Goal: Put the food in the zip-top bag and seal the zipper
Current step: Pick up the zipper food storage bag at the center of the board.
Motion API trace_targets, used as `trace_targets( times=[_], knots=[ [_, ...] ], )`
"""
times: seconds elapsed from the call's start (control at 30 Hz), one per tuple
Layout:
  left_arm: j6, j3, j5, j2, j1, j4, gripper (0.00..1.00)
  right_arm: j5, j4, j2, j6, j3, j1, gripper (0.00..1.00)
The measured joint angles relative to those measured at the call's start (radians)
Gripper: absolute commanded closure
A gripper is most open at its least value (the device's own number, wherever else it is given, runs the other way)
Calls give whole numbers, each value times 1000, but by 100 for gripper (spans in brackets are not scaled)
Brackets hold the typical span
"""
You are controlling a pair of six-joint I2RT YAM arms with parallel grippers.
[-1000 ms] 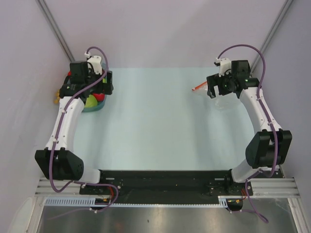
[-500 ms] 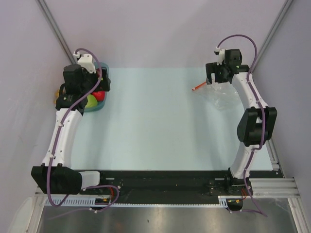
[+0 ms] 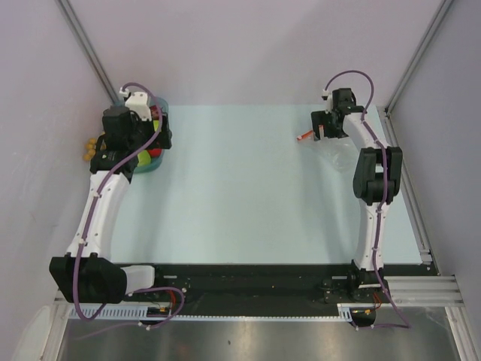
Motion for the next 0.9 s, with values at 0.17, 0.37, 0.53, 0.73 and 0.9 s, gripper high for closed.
trace_targets(
  times=[0.17, 0.37, 0.53, 0.73, 0.9],
  knots=[
    [18, -10, 0, -2, 0, -1, 0, 1, 7, 84, -32, 23, 0, 3],
    [28, -15, 0, -2, 0, -1, 0, -71, -4, 134, -67, 32, 0, 41],
    [27, -15, 9, 2, 0, -3, 0, -165, -21, 134, -100, 32, -2, 98],
    [16, -15, 64, 17, 0, -1, 0, -293, -17, 51, -150, -101, -5, 100],
    [-24, -32, 192, 18, 0, 31, 0, -399, 11, -135, -219, -286, 0, 100]
  ],
)
